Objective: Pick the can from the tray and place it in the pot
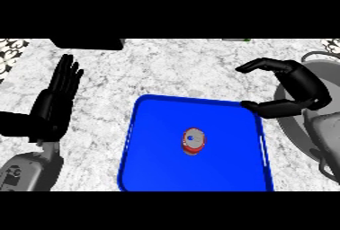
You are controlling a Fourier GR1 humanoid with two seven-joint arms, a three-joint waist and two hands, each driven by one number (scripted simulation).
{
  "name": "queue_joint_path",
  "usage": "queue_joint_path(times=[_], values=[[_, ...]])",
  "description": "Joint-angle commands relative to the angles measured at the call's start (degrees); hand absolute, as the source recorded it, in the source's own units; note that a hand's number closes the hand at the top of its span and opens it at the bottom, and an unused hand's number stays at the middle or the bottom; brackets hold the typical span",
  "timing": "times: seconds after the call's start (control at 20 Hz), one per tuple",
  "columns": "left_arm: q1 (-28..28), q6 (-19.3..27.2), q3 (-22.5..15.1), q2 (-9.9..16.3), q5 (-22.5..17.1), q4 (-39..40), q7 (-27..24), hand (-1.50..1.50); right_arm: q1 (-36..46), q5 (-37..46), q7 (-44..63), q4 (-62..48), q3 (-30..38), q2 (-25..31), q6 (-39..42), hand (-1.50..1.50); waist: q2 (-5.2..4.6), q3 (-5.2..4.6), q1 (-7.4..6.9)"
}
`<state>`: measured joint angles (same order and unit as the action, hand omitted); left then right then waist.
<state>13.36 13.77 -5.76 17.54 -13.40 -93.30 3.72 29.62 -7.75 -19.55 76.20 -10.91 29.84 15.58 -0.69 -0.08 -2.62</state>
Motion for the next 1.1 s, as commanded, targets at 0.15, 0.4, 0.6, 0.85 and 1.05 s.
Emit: queue_joint_path(times=[0.15, 0.4, 0.6, 0.85, 1.05], values=[[2.36, -0.21, 1.99, -1.14, -0.39, 3.68, -1.49, 0.0, 1.95, 9.74, -25.7, -9.08, -2.91, 4.93, 9.77, -1.5, 0.13, 0.16, 1.46], [2.95, -1.46, 3.62, -1.3, -0.06, 7.42, -4.63, 0.0, 8.49, 18.43, -18.0, -5.88, -7.18, 5.86, 7.8, -1.5, 0.47, 0.03, 2.11], [3.81, -0.33, 4.87, 0.09, -0.73, 4.04, 0.76, 0.0, 7.26, 23.32, -13.4, -0.57, -11.54, 8.48, 11.1, -1.5, 0.91, 0.04, 2.55], [0.35, -1.6, 5.07, -1.05, -0.16, 2.8, -2.13, 0.0, 8.11, 26.46, -4.7, 5.06, -12.98, 4.96, 14.29, -1.5, 0.86, 0.05, 2.43], [1.96, -3.43, 6.94, 0.15, -0.7, 5.29, -2.02, 0.0, 9.14, 27.93, 6.04, 9.17, -14.82, 1.01, 17.83, -1.5, 0.81, 0.03, 2.44]])
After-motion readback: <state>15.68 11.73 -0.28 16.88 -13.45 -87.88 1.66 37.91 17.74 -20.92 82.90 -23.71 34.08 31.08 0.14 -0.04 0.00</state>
